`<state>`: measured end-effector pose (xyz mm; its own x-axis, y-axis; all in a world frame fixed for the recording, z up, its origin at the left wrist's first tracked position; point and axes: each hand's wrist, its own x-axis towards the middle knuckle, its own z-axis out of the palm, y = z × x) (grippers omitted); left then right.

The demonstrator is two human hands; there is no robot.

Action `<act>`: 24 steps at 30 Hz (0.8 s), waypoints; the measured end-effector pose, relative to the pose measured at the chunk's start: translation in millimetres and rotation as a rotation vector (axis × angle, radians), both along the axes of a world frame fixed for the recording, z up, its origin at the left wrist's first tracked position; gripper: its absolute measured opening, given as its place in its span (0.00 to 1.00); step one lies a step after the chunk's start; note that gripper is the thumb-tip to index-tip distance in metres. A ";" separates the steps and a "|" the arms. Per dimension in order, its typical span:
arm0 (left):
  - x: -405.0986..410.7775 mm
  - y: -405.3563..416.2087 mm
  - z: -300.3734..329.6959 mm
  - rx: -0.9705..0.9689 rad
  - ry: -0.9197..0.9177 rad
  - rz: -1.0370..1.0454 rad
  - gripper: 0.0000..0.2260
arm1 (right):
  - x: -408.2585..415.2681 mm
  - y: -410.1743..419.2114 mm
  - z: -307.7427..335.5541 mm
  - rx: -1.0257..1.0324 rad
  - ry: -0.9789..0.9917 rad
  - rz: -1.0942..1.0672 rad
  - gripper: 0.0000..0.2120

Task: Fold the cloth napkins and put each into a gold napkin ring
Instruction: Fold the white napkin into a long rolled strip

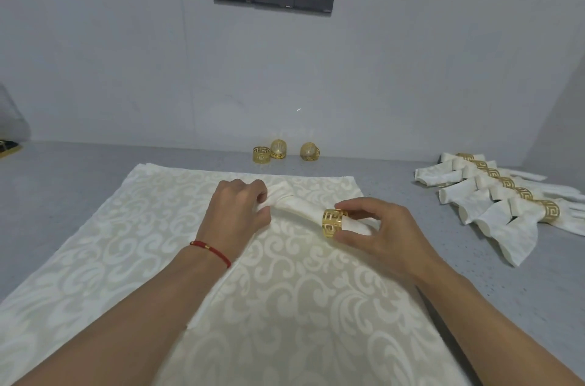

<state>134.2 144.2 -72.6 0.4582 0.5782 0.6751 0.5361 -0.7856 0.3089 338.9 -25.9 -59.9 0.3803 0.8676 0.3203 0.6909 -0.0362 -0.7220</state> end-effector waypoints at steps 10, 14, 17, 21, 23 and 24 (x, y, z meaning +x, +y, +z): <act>-3.1 2.0 -4.4 -0.075 -0.055 -0.011 0.10 | 11.6 -5.1 6.2 0.001 -0.194 -0.035 0.19; -1.0 -1.3 -3.9 -0.079 -0.036 -0.037 0.09 | 10.7 -5.2 4.7 0.002 -0.219 -0.004 0.19; 3.2 -6.8 -3.0 -0.012 0.008 -0.059 0.09 | 1.2 -1.7 4.6 0.003 -0.272 0.024 0.18; 9.5 -18.2 1.9 0.126 0.037 -0.100 0.13 | -15.3 5.2 2.5 0.027 -0.257 0.013 0.16; 13.2 -25.1 4.8 0.218 0.052 -0.152 0.14 | -20.1 7.8 1.1 0.073 -0.219 -0.001 0.16; 15.1 -28.1 6.0 0.256 0.054 -0.178 0.15 | -21.6 7.8 0.9 0.099 -0.197 -0.017 0.17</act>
<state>149.3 116.1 -66.6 0.5760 0.3005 0.7602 0.3938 -0.9170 0.0641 317.3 -18.0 -58.9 0.3168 0.8222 0.4729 0.8186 0.0148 -0.5741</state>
